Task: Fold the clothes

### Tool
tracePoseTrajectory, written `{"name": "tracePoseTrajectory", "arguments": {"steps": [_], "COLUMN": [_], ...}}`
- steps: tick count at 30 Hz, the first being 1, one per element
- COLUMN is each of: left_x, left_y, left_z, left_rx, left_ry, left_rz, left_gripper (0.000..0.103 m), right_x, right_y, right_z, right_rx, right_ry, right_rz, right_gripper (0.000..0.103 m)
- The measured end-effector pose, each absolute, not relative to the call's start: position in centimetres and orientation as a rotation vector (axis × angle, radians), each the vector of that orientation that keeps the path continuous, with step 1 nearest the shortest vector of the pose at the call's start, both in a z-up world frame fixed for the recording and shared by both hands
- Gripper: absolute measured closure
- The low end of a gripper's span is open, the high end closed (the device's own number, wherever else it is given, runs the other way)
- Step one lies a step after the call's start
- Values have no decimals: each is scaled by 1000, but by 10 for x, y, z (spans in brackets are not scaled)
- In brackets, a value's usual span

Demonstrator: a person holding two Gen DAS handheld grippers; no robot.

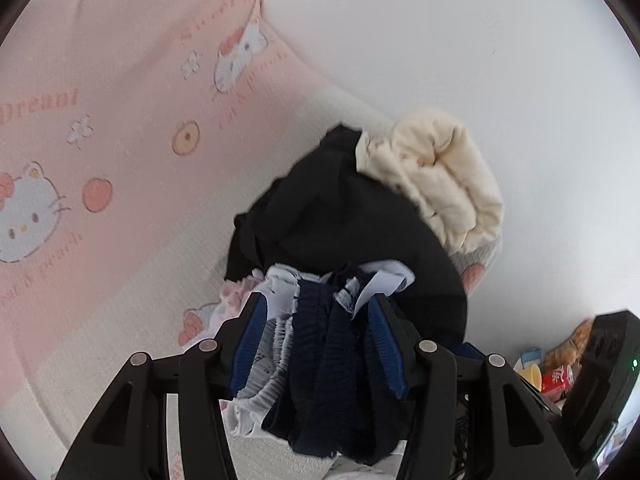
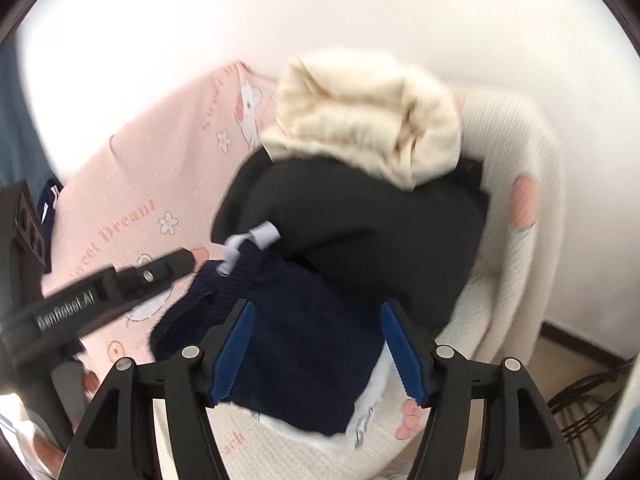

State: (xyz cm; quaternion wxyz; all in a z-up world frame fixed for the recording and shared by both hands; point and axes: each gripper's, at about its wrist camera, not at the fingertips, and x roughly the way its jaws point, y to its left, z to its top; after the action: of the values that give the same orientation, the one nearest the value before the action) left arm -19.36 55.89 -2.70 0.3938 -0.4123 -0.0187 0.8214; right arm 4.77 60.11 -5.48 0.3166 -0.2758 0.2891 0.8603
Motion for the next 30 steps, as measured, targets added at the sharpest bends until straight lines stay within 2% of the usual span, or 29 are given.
{"name": "tracePoseTrajectory", "arguments": {"steps": [2,4,5,8,10,14,17,19,30], "left_x": [-184,-172,-167,-148,-129,-74,-47,-27,9], "left_y": [547,534,528,511,499,478,484,482,425], "left_z": [-11,0,4,13,16,20,29,32,78], "left_rx": [-1008,-954,-932,-869,-818,-636,-561,-493,-522], "left_ry": [-72,-95,-104,-68,13,158,348,409,78], "left_rz": [2111,2145,2164,2212,2275,2398,2407,2464,2313], "left_gripper": [45,27,26,26,26,26,25,25,24], "right_x": [52,57,59,68,78,99,114,122,158], "right_y": [591,580,575,557,541,508,484,472,427], "right_z": [-46,-37,-33,-21,-15,-5,3,7,45], "right_rx": [-717,-707,-703,-689,-683,-672,-662,-655,-566], "right_ry": [720,679,659,609,610,613,600,572,549], "right_rz": [2257,2249,2244,2228,2208,2168,2135,2124,2137], "right_gripper": [29,29,29,29,29,20,20,20,19]}}
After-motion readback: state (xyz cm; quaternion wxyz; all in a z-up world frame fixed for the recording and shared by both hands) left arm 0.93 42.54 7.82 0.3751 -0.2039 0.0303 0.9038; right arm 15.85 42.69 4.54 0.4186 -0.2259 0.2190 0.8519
